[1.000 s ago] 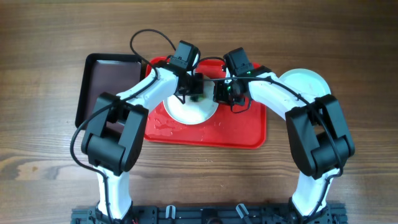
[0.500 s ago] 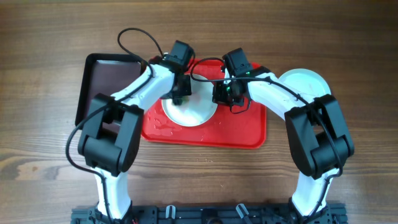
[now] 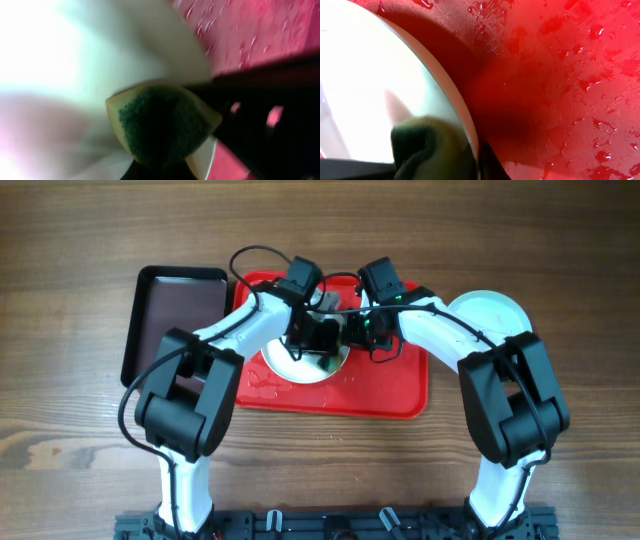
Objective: Clean dirty plates on tray and stack at the side
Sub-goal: 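Scrub the white plate center with the left-held sponge while right gripper holds rim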
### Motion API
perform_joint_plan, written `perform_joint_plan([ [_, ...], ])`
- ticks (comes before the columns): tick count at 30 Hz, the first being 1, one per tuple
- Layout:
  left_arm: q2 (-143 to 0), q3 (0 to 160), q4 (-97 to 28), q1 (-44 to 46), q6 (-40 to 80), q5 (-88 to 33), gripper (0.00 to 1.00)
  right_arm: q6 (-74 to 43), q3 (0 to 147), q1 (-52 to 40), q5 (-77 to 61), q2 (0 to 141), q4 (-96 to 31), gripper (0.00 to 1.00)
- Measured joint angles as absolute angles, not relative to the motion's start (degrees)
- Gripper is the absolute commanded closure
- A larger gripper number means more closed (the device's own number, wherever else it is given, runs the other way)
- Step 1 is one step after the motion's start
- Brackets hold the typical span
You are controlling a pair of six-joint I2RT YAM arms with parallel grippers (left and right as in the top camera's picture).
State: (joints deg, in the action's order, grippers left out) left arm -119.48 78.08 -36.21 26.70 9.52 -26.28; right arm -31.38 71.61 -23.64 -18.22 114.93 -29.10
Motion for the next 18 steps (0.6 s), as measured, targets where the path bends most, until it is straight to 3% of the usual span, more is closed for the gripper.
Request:
perform_joint_plan([
  [9,-119.3,78.3,-25.2,27.8,19.9,-6.1,0.96,-31.4,71.6,-23.6,-18.4,114.9,-29.1,0.96],
  [18,-118.9,79.5,-34.5,28.2,30.7,13.3,0.96,-31.4,71.6,-23.6,-18.4,114.9,-29.1,0.96],
])
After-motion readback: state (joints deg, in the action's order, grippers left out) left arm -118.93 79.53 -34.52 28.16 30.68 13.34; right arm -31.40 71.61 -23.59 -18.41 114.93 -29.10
